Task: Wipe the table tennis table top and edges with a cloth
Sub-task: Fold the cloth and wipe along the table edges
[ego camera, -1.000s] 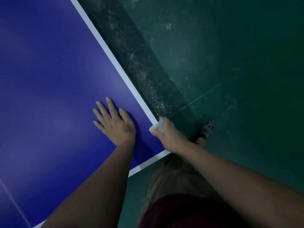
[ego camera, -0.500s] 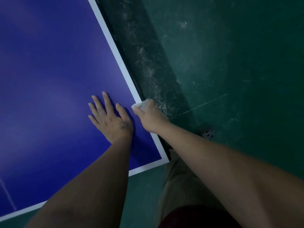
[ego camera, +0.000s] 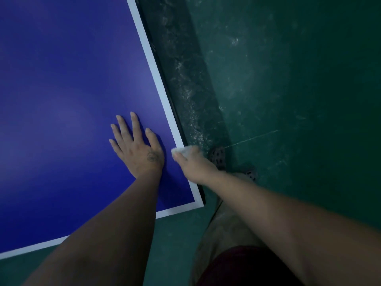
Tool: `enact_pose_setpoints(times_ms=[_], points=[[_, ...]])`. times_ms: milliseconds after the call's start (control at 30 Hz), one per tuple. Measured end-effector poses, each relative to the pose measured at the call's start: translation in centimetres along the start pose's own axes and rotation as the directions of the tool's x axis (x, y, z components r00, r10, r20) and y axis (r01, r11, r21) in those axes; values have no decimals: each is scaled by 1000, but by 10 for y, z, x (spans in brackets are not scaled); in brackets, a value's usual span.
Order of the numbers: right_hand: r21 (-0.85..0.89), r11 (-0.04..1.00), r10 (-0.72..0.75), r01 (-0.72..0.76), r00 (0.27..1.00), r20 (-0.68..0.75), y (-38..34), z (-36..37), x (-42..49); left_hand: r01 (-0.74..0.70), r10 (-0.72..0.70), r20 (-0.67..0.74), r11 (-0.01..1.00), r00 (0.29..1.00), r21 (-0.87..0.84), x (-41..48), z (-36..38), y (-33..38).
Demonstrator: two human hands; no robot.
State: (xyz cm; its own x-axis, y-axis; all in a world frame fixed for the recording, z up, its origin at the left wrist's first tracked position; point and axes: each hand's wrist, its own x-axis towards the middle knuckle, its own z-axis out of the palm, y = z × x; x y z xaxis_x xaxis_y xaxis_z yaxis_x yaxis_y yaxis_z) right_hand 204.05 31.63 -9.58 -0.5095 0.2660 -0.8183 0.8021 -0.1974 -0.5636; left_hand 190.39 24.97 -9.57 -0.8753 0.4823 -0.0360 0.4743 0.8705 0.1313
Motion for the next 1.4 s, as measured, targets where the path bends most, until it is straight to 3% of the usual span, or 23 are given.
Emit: enact_pose_setpoints(times_ms=[167,267,433,667,767,933,1067,1200,1333,1400], points=[[-14,1000,-15,15,1000,8,-21,-18,64,-3,3,-6,1000,1000,-15,-1,-3,0],[36,999,-32,33,999,-39,-20,-18,25,-4,4,-4,1000,1000,-29,-2,-3,1],[12,995,93,-94,993,77,1,-11,-9,-22,21,-13,999,1000,-32,-1,-3,2],[70,997,7,-10,999,47,-32,-29,66,-10,10,14,1000,1000,-25,1,-3,-1],[60,997,47,-48,999,14,-50,-44,96,-4,5,36,1000,999,-16,1,-4,0],[91,996,20,-11,994,-106,-73,-49,40,-6,6,55,1000,998,-10,3,-7,0],[114,990,84,-78,995,-48,-74,-43,11,5,-5,73,1000,997,-3,3,-8,4],[84,994,76,-70,995,-67,-103,-61,43,-22,22,82,1000,996,-3,5,-8,0],[151,988,-18,41,988,-152,-150,-87,116,44,-25,110,984,994,-172,21,-16,9],[158,987,-1,27,987,-161,-169,-99,149,65,-36,111,963,993,-262,47,-21,19]])
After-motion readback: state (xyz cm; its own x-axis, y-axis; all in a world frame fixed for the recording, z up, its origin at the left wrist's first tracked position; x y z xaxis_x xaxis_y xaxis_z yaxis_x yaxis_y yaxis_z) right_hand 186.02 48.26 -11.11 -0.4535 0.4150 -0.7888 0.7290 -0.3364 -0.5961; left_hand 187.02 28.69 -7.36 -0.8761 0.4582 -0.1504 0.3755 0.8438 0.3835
